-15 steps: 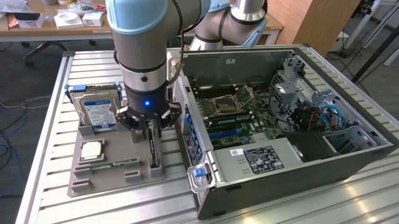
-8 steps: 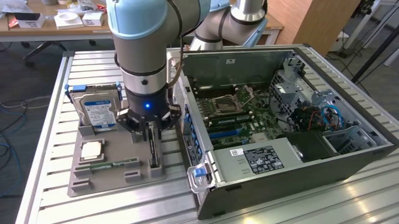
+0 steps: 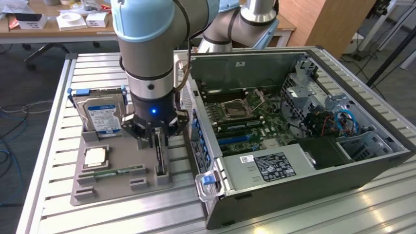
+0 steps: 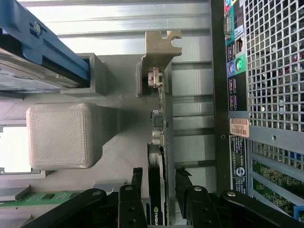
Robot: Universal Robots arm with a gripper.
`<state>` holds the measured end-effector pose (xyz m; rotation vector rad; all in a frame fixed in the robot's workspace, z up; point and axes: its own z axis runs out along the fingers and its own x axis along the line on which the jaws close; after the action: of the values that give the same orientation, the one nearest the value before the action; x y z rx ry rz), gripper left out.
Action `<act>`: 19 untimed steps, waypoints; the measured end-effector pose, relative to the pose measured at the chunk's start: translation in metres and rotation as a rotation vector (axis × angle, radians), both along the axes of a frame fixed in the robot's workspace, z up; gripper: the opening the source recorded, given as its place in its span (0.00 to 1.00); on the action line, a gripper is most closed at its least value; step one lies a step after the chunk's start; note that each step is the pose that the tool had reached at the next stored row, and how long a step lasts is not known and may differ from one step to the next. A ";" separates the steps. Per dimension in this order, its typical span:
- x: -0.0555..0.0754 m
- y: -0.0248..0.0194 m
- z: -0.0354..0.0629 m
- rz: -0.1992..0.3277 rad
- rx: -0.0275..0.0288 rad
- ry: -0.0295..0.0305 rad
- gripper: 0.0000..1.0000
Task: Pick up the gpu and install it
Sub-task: 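Pick up the gpu and move the gpu toward the slot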
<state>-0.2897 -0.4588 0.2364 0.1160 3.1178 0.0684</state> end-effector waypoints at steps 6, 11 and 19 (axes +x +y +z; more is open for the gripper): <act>0.000 0.0000 -0.0002 0.006 0.0000 0.0000 0.41; -0.001 0.0000 -0.0013 0.007 0.0001 -0.0001 0.41; -0.001 0.0000 -0.0013 0.007 0.0001 0.0000 0.41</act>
<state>-0.2908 -0.4588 0.2351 0.1052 3.1183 0.0686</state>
